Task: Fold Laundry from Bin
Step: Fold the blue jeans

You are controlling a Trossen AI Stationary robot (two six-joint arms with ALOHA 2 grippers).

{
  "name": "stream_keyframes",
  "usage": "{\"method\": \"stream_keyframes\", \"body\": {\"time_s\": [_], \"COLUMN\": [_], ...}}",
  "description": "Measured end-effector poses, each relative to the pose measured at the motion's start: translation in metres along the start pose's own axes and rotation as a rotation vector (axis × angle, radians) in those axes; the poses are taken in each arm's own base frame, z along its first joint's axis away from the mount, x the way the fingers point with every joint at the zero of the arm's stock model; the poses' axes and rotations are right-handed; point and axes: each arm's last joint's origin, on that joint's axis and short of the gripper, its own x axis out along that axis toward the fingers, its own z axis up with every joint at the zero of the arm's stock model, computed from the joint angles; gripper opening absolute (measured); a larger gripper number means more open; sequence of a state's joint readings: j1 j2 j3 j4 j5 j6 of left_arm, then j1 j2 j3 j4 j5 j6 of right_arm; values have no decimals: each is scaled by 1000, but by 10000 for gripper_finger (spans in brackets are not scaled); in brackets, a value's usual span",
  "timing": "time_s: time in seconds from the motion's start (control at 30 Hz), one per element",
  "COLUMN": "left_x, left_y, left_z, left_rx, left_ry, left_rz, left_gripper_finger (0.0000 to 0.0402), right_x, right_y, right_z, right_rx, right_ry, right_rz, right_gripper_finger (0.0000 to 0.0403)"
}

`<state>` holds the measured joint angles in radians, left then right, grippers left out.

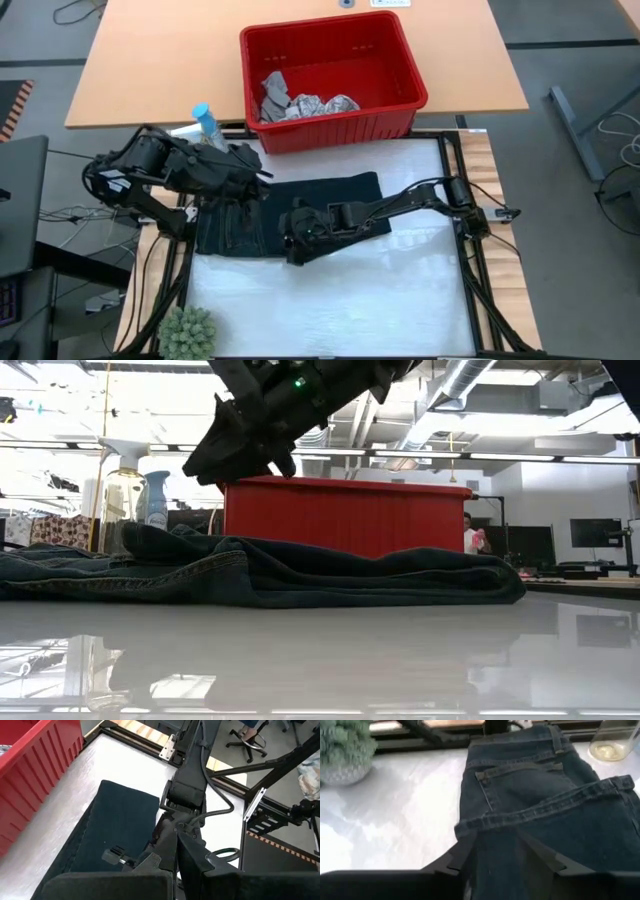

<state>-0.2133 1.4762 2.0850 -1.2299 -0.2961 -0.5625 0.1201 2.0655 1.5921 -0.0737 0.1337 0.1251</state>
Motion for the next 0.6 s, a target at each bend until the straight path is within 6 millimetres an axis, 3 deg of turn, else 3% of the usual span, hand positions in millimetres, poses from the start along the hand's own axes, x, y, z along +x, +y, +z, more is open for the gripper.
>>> {"method": "stream_keyframes", "body": {"time_s": [0.23, 0.4, 0.6], "left_x": [4, -4, -6], "left_y": [-7, -17, -21], "left_z": [-12, -16, -18], "left_rx": [-15, 5, 3], "left_ry": [40, 3, -18], "left_rz": [69, 55, 54], "left_gripper_finger": [0, 0, 0], "right_x": [-40, -35, -12], "right_y": [-25, -59, -93], "right_z": [36, 33, 21], "right_rx": [-40, -52, -82], "right_ry": [-84, -48, -37], "right_rz": [-53, -72, -46], "right_gripper_finger": [189, 189, 189]}}
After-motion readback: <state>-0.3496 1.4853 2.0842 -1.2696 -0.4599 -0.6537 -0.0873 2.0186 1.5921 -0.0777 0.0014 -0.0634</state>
